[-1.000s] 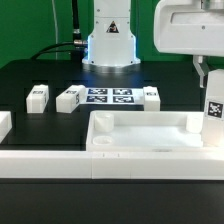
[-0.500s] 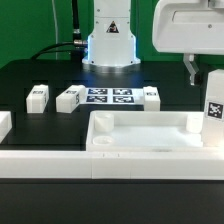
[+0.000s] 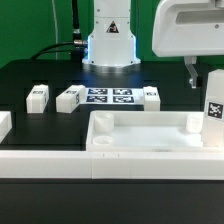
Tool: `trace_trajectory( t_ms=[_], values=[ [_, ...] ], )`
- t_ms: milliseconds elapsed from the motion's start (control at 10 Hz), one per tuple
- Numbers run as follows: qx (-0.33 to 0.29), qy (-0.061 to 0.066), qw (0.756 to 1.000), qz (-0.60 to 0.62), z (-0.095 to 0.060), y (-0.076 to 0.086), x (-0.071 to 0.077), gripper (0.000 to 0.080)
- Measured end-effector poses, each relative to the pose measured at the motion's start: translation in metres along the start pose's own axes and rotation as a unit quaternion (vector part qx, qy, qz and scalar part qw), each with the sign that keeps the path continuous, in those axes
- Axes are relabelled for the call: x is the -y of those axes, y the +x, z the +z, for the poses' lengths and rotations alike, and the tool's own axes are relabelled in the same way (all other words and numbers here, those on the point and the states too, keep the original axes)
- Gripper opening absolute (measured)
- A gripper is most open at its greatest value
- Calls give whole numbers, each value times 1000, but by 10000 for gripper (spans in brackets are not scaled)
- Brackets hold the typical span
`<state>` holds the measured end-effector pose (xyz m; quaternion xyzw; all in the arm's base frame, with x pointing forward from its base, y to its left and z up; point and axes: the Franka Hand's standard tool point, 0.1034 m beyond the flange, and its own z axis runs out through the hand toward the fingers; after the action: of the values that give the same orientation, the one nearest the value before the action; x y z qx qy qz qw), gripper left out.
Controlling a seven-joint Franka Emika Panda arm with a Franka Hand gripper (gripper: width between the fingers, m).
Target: Assemble desk
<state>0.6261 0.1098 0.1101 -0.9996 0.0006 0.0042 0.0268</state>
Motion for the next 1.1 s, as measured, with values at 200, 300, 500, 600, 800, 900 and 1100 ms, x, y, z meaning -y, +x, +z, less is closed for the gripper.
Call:
trace_trajectory(
  t_ms=[200,300,500,600,800,900,1100],
  values=[
    [-1,-5,994,-109,0,1,-4,649],
    [0,-5,988,-155,1,1,-6,649],
    [1,-5,971,-241,3,1,-9,649],
    [1,-5,966,-258,3,1,-8,649],
    [2,-10,951,-309,3,1,-9,649],
    [2,-10,948,-317,3,1,-9,525],
    [2,-10,948,-317,3,1,-9,365]
  ],
)
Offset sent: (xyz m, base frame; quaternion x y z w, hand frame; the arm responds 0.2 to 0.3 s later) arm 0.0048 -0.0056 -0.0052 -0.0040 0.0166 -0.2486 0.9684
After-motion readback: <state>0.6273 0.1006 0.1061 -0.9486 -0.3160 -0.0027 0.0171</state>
